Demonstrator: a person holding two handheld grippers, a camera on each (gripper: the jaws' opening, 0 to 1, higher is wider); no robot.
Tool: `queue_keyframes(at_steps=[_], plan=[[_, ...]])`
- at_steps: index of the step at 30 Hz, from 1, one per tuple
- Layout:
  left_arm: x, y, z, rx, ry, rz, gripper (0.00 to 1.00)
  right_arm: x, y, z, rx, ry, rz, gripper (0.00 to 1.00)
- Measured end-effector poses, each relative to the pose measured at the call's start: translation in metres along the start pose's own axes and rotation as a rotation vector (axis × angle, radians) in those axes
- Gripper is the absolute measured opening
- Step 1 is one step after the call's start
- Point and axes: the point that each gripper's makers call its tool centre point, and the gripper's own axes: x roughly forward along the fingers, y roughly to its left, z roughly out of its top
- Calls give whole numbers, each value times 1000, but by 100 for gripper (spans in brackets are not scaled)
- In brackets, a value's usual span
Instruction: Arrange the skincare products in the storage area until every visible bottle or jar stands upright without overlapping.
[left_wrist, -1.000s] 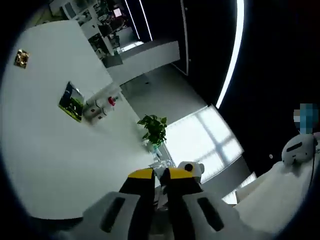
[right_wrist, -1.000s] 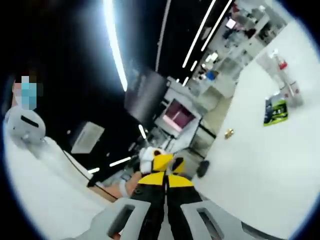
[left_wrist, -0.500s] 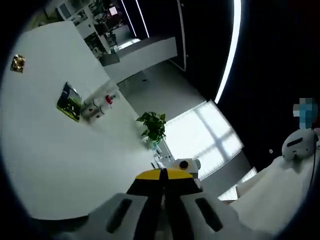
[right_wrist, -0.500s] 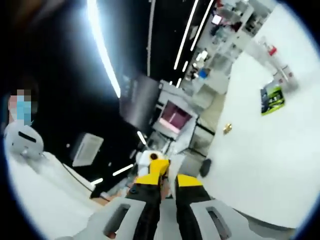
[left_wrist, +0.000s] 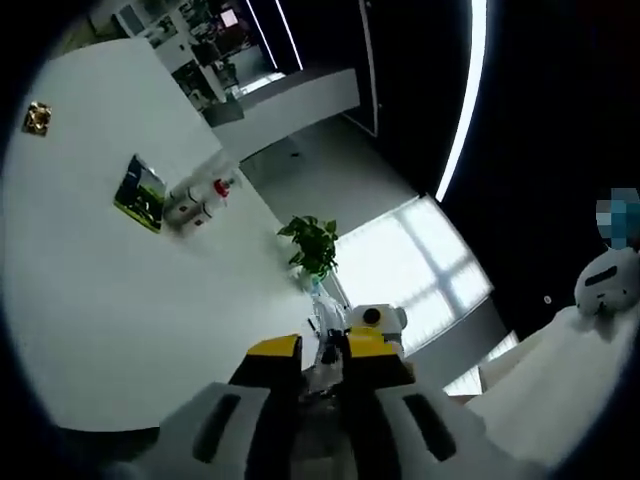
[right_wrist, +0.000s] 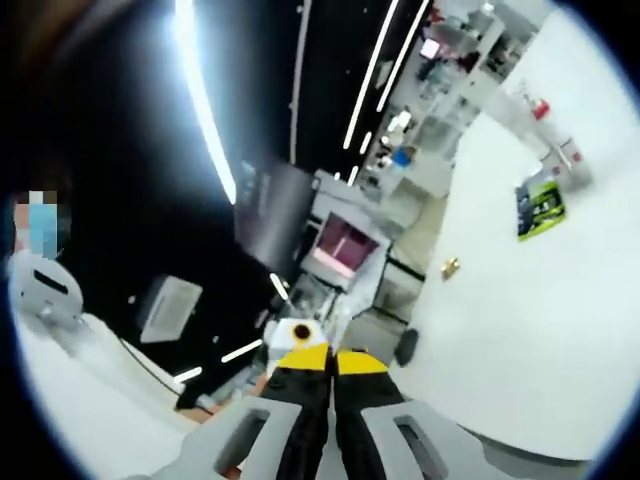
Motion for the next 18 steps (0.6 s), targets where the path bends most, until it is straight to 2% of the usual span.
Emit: queue_keyframes(at_steps=[2, 4, 6, 8, 10, 12, 14, 15, 16, 18], plan=[[-1, 1, 0, 12, -2, 13, 0, 0, -4, -2, -4, 13, -26, 0], [-2, 4, -1, -14, 14, 20, 0, -1, -6, -4, -30, 33, -48, 0], [-2, 7, -5, 14, 35, 46, 0, -2, -9, -7, -100, 59, -74, 0], [-2, 8, -7, -35, 48, 56, 0, -1, -5, -8, -119, 66, -66, 0], [-2, -4, -4, 7, 36, -12, 0, -2, -2, -5, -89, 44, -42, 6], [-2, -5, -5, -8, 45, -10, 0, -1, -1, -5, -62, 46, -27, 11], [0, -7, -9, -9, 69, -13, 0, 0, -1, -5, -94, 49, -35, 12], [1, -12, -14, -14, 96, -38, 0, 1, -1, -6, -92, 52, -33, 12], [3, -12, -15, -7, 100, -38, 0, 2, 3, -7, -64, 55, -12, 12], [5, -13, -17, -18, 104, -43, 0, 3, 6, -4, -66, 40, 4, 7]])
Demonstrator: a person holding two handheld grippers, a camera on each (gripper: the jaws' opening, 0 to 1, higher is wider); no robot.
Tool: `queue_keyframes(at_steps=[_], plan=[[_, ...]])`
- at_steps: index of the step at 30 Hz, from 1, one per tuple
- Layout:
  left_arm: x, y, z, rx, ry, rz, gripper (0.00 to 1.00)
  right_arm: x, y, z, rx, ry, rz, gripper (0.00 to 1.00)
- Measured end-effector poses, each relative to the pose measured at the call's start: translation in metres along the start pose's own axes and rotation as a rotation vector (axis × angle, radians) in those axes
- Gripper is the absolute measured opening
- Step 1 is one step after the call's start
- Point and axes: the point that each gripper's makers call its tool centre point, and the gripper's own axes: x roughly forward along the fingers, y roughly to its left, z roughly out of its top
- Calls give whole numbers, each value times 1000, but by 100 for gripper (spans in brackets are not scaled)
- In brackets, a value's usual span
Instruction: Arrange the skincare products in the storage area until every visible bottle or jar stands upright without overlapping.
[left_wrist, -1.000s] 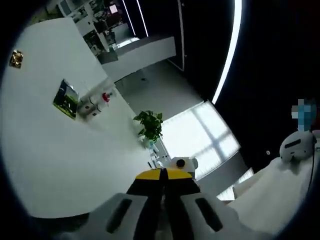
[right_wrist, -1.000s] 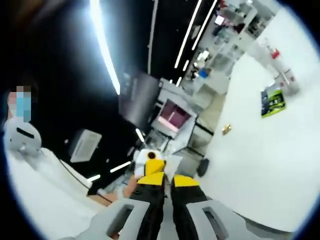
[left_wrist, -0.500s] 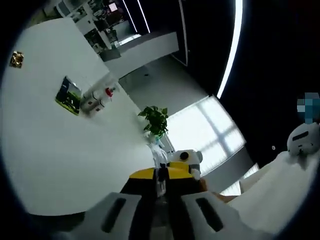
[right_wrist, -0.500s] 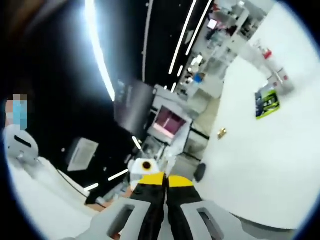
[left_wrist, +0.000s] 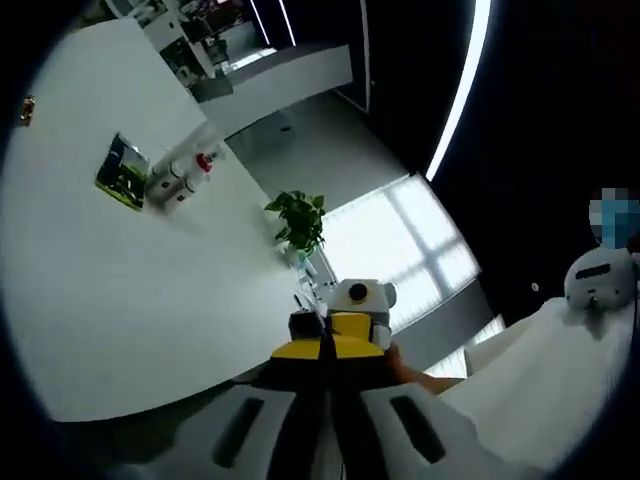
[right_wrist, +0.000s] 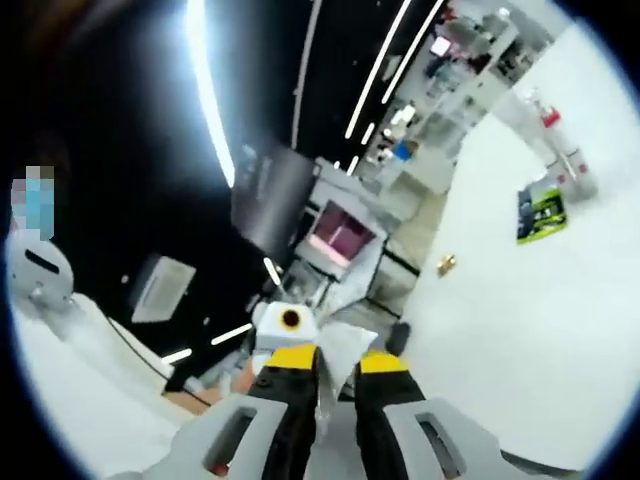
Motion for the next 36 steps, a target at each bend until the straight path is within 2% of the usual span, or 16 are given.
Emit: queue_keyframes(at_steps=[2, 4, 5, 7, 9, 12, 15, 18, 20, 21, 25, 29, 32, 36], plan=[[1, 4, -1, -5, -4, 19, 0, 0, 2, 1, -27, 3, 13, 1], [1, 7, -1, -5, -11, 28, 0, -1, -3, 0, -89, 15, -26, 0], [1, 8, -2, -6, -16, 28, 0, -1, -2, 1, -81, 11, -19, 0], [2, 10, 0, -59, -40, 23, 1, -1, -4, 2, -93, 2, -28, 0], [1, 16, -2, -83, -35, 39, 4, 0, -5, 2, -116, 2, -37, 0], [0, 17, -4, -78, -23, 55, 4, 1, -8, -1, -155, 15, -54, 0], [-2, 18, -4, -99, -17, 61, 0, 4, -11, -3, -196, 23, -77, 0], [-3, 18, -2, -88, -12, 72, 0, 5, -12, -2, -182, 25, -80, 0], [-5, 15, 0, -78, -15, 57, 0, 6, -9, 0, -85, 20, -43, 0], [-5, 12, 1, -80, -14, 44, 0, 5, -9, 0, -47, 22, -34, 3], [-6, 11, 1, -63, -8, 47, 0, 5, -5, 2, -110, 10, -25, 0], [-7, 17, -1, -66, -6, 81, 4, 4, -10, 4, -50, -8, -27, 0], [-9, 20, -6, -63, 15, 97, 2, 2, -13, 4, -56, -16, -43, 0], [-14, 20, -7, -94, 7, 88, 0, 4, -10, 3, -42, -11, -35, 0]])
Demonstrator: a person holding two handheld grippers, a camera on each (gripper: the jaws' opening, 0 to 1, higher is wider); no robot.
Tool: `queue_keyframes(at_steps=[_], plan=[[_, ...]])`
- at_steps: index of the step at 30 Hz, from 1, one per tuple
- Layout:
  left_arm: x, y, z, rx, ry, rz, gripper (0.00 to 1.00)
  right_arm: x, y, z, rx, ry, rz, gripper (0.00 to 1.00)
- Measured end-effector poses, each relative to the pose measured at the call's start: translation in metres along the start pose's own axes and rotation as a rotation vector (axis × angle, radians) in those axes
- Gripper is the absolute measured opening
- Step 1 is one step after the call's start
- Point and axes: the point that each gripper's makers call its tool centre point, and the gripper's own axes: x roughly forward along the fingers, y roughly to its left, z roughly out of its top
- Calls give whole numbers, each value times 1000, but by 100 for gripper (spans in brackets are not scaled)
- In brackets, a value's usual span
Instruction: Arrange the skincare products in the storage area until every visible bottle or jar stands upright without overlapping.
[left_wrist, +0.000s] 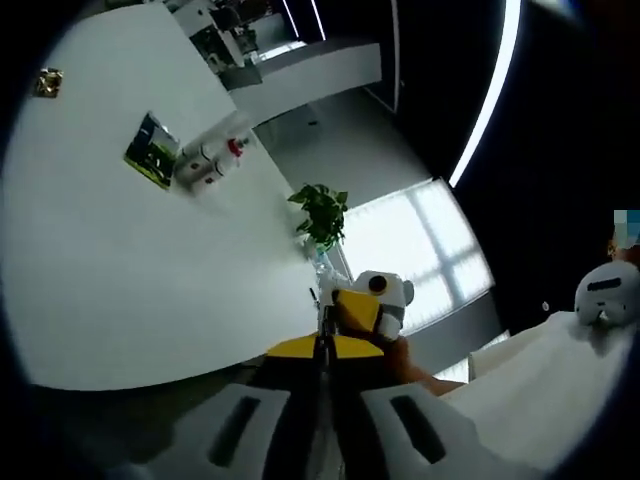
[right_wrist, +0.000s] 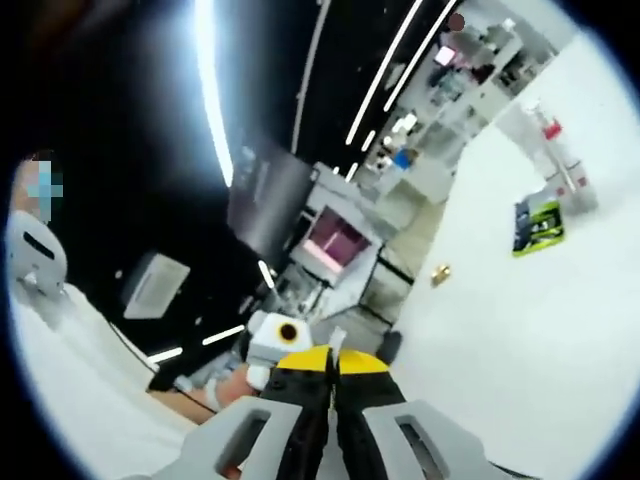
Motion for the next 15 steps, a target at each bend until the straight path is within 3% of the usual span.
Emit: queue_keyframes(at_steps=[4, 7, 11, 15], plan=[[-2, 0, 5, 15, -27, 2, 0, 1, -3, -1, 47, 10, 6, 4], [-3, 1, 11, 11, -41, 9, 0, 0, 0, -1, 49, 17, 19, 1], [0, 6, 14, 3, -43, 30, 0, -1, -9, -1, -59, 36, -39, 0], [3, 7, 18, -69, -75, 21, 0, -1, -10, 4, -85, 10, -45, 0]])
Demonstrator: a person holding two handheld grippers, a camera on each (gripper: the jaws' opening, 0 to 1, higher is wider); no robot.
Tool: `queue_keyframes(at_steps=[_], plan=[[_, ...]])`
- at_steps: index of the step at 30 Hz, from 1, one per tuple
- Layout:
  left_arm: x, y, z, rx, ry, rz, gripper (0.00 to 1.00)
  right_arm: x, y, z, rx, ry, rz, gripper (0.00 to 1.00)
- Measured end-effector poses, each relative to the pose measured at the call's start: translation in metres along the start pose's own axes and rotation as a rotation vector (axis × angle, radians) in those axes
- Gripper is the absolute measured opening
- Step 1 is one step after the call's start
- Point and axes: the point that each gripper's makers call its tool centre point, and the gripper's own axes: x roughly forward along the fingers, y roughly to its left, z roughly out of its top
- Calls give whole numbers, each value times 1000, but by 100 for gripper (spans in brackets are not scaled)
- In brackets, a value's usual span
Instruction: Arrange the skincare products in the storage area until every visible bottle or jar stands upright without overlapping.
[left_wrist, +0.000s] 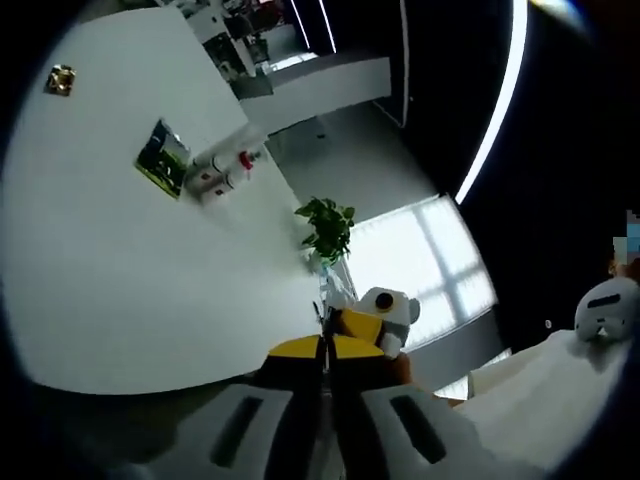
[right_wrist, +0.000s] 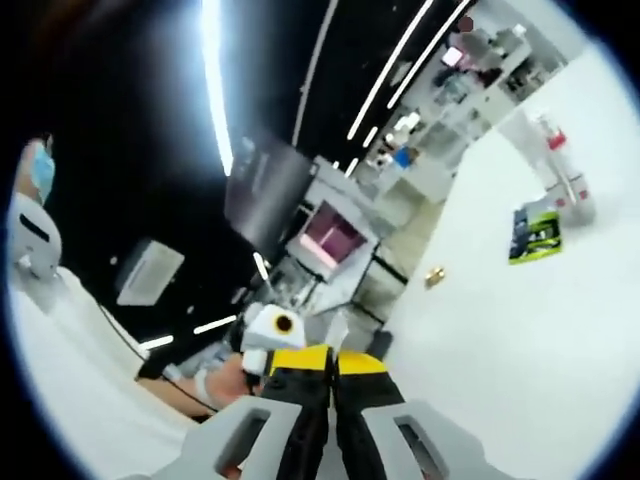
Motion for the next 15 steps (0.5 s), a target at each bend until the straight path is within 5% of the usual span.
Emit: queue_keyframes(at_steps=[15], plan=[[-7, 10, 2, 76, 23, 58, 0, 1, -8, -8, -71, 34, -34, 7]])
